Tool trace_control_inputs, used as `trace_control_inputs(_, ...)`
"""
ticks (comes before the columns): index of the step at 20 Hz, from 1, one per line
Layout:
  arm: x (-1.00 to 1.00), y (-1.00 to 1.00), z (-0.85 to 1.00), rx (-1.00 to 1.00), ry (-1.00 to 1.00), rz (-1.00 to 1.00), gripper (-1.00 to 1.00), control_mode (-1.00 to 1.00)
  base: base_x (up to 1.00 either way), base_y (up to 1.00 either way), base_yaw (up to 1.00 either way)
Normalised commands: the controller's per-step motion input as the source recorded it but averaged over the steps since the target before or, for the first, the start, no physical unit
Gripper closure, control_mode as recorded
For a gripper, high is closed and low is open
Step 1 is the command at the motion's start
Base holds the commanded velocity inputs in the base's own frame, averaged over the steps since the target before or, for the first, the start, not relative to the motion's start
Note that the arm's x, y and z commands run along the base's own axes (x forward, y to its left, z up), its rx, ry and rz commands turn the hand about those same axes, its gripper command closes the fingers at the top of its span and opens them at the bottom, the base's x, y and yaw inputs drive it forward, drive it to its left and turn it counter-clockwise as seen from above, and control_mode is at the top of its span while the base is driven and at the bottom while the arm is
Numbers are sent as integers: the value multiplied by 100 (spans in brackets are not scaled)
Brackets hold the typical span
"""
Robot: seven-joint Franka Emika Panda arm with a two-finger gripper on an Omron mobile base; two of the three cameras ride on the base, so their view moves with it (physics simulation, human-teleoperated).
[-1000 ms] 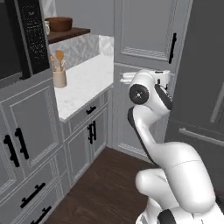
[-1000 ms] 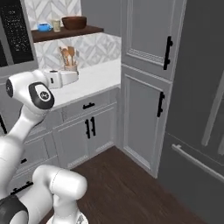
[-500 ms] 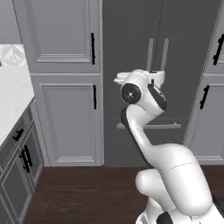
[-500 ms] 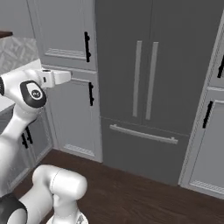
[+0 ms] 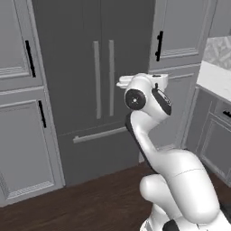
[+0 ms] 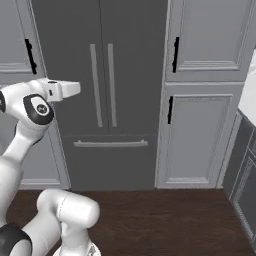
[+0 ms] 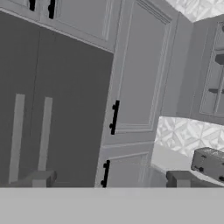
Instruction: Gather all objects into one cabinet and sort the glasses and bowls to opposite sides.
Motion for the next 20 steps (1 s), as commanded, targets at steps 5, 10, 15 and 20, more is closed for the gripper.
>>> trace_control_inputs(5,0,0,0,0,0,0,-100,100,-11,-1,-40)
trace_control_inputs(10,0,0,0,0,0,0,-100,100,-9,-16,-54)
trace_control_inputs(15,0,0,0,0,0,0,-100,100,-16,-14,-74)
trace_control_inputs(20,0,0,0,0,0,0,-100,100,0,-14,-17)
